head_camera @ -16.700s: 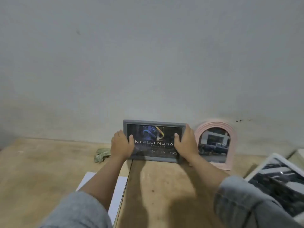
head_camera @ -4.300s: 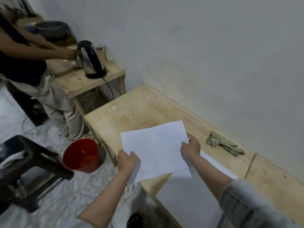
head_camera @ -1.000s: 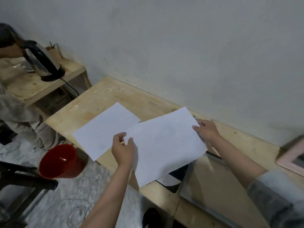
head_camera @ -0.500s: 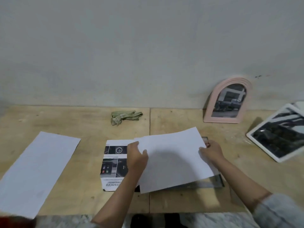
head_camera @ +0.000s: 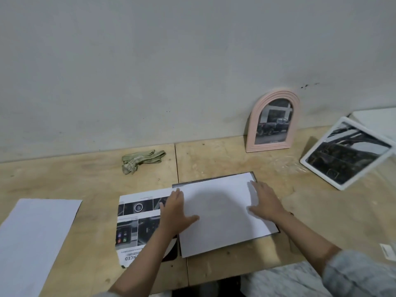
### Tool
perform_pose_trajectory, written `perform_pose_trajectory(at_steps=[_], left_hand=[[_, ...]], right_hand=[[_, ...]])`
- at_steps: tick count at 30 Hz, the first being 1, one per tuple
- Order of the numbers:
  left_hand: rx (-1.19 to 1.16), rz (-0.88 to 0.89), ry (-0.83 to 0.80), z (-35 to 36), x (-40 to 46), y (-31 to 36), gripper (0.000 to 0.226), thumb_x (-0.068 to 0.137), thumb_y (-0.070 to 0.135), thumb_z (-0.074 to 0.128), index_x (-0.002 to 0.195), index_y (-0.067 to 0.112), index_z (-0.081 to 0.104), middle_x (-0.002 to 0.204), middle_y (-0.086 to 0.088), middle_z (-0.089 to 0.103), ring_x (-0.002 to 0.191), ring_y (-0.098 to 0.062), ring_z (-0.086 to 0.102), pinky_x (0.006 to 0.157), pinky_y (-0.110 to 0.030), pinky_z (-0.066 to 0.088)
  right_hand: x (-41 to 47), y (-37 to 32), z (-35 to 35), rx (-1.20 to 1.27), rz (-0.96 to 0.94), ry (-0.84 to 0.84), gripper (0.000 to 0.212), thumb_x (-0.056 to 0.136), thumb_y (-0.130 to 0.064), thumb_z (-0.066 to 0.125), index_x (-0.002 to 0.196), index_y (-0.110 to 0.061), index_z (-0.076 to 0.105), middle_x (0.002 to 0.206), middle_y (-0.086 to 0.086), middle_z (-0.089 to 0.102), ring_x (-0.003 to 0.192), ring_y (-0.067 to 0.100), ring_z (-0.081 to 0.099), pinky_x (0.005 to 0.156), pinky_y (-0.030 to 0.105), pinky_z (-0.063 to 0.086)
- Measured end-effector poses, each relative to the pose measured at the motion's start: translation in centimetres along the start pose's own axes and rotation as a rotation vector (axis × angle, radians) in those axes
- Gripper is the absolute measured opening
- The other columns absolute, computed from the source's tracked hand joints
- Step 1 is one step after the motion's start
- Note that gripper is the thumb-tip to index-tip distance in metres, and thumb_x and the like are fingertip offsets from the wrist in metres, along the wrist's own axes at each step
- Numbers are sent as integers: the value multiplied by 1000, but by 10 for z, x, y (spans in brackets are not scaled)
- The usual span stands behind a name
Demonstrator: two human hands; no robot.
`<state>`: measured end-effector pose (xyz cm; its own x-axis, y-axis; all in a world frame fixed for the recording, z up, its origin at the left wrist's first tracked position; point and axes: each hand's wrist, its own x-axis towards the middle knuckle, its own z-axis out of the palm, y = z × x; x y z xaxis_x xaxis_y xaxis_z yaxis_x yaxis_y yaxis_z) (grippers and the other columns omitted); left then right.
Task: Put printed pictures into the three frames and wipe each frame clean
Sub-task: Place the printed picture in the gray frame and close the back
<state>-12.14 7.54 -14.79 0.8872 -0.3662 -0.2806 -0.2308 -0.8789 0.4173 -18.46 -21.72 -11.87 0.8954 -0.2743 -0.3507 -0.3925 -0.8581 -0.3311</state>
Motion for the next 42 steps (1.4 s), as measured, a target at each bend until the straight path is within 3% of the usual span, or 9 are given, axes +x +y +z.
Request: perform_pose_trajectory(at_steps=[4, 13, 19, 24, 28, 30, 36, 40, 42], left_hand=[[173, 65, -235, -6, -1, 0, 130, 61, 72, 68, 152, 12, -3, 160, -2, -13, 148, -17, -8, 111, -62, -6], [366, 117, -364, -10, 7, -2, 150, 50, 70, 76, 149, 11, -19, 155, -4, -31, 145, -22, -23, 110, -65, -7], [432, 119, -401, -12, 6, -4, 153, 49, 70, 77, 147, 10, -24, 153, -5, -36, 143, -22, -26, 110, -64, -7], [493, 64, -428, -16, 0, 0, 152, 51, 67, 78, 147, 10, -24, 153, -9, -35, 143, -24, -28, 110, -64, -6], [474, -65, -455, -18, -13, 19, 140, 63, 48, 81, 147, 8, -24, 151, -13, -36, 142, -27, -28, 112, -62, -8], [440, -110, -440, -17, -20, 31, 123, 75, 36, 72, 146, 7, -24, 151, -15, -36, 142, -29, -29, 113, -61, -7], [135, -189, -255, 16, -44, 118, 93, 91, 48, 49, 151, 12, -12, 157, -12, -22, 146, -27, -18, 115, -52, -7], [-134, -150, -73, 58, -49, 195, 74, 94, 45, 47, 152, 14, 13, 160, -5, 13, 147, -21, 13, 118, -36, 12], [-253, -163, -43, 78, -49, 234, 64, 93, 39, 51, 148, 13, 28, 154, -3, 31, 141, -20, 30, 113, -30, 24]], right_hand=[[6, -6, 1, -302, -145, -250, 110, 72, -46, 76, 151, -31, 0, 159, 4, -12, 146, 23, -8, 114, 50, 9], [11, 0, 0, -466, -98, -335, 122, 65, -49, 78, 150, -33, -8, 156, 4, -23, 146, 25, -11, 111, 54, 7], [14, -1, -8, -526, -107, -401, 131, 61, -35, 84, 149, -30, -12, 155, 7, -27, 145, 23, -13, 111, 55, 3], [15, 5, -4, -537, -134, -394, 137, 57, -36, 87, 149, -30, -15, 154, 10, -27, 145, 24, -14, 111, 56, 4], [14, 15, -3, -465, -180, -339, 135, 56, -43, 87, 150, -30, -10, 156, 10, -23, 145, 21, -13, 112, 53, 1], [11, 23, -3, -394, -235, -301, 129, 60, -49, 82, 150, -28, -7, 156, 10, -20, 146, 21, -11, 113, 52, 1], [-11, 79, -13, -199, -331, -118, 99, 78, -56, 63, 151, -21, 6, 159, 8, 5, 146, 23, 2, 113, 53, 11], [-31, 147, -16, -95, -173, -49, 89, 77, -66, 44, 150, -23, 17, 158, 6, 15, 146, 22, 8, 115, 52, 16], [-43, 186, -19, -88, -76, -29, 84, 77, -63, 45, 148, -21, 25, 157, 7, 18, 145, 23, 13, 115, 46, 18]])
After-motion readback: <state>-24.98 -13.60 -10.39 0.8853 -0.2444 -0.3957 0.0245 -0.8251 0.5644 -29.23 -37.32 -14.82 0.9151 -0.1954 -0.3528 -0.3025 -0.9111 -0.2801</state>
